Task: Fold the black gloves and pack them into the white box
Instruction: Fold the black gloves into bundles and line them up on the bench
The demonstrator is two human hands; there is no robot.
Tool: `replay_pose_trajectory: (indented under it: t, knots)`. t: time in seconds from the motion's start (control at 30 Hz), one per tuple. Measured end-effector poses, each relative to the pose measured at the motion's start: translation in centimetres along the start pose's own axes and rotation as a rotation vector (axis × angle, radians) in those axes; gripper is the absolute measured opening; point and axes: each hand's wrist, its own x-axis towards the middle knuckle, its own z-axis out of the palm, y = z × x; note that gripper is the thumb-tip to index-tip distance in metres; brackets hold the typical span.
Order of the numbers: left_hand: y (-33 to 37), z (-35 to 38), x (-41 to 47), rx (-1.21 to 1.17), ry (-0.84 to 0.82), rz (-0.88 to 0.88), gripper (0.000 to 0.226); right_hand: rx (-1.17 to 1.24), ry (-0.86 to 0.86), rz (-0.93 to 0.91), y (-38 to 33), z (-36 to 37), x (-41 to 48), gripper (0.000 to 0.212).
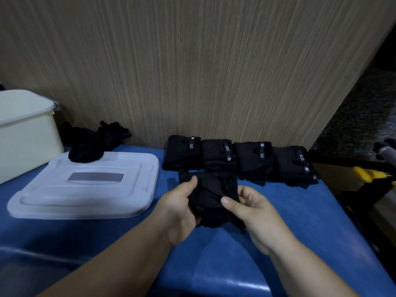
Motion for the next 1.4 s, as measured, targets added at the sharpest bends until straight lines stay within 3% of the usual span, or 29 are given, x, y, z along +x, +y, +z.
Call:
replay_pose_trajectory:
  t: [0.17,0.3,0.37,0.47,0.57,0.67,0.73,0.83,0.93,1.03,1.13,1.23,1.4]
  knots:
    - [0.5,0.1,-0.5,-0.119,-0.041,-0.022,0.048,-0.087,-0.007,-0.003,-0.3,-0.2,0.0,0.017]
    - [0.5,-0.1,-0.4,-0.085,-0.086,0.015,0.036,-0.118,-0.042,0.026,-0.3,-0.7,-0.1,0.041]
    - [0.3,-0.2,-0.1,-0.030,-0.090,0.062,0.036,-0.118,-0.031,0.029,-0.4,-0.7,-0.2,0.043]
    - [-0.3,-0.2,0.1,0.053,-0.118,0.089,0.040,-0.101,-0.007,0.047,-0.4,-0.8,0.0,0.033]
    - [-0.4,-0.2,0.2,0.137,-0.118,0.114,0.043,-0.137,0.016,0.052,-0.5,-0.9,0.0,0.009]
    - [-0.2,0.0,0.6,0.210,-0.030,0.173,0.051,-0.242,0.088,0.066,-0.2,-1.3,0.0,0.005]
    - [-0.3,-0.2,1.0,0.405,0.093,0.277,0.065,-0.483,0.190,0.045,0.0,-1.6,0.1,0.007]
    - [-0.8,-1.0,1.3,1.056,0.276,0.569,0.070,-1.098,0.227,0.039,-0.2,-1.8,-0.4,0.021]
    - [-1.4,-1.0,1.1,1.468,0.152,0.794,0.051,-1.316,0.278,-0.035,-0.7,-1.3,-0.9,0.038]
    - [-2.2,-0.8,1.1,1.689,0.020,0.721,0.057,-1.318,0.244,-0.186,-0.4,-1.5,-0.7,0.049]
    - [-2.6,-1.1,1.2,1.879,-0.068,0.506,0.065,-1.333,-0.007,-0.234,0.3,-1.7,-0.3,0.056]
    - [-2.4,-1.3,1.3,1.993,-0.128,0.384,0.067,-1.387,-0.176,-0.131,0.6,-1.9,-0.1,0.056]
    - [-1.8,-1.6,1.2,2.072,-0.194,0.314,0.068,-1.528,-0.240,0.090,0.3,-2.1,0.2,0.060]
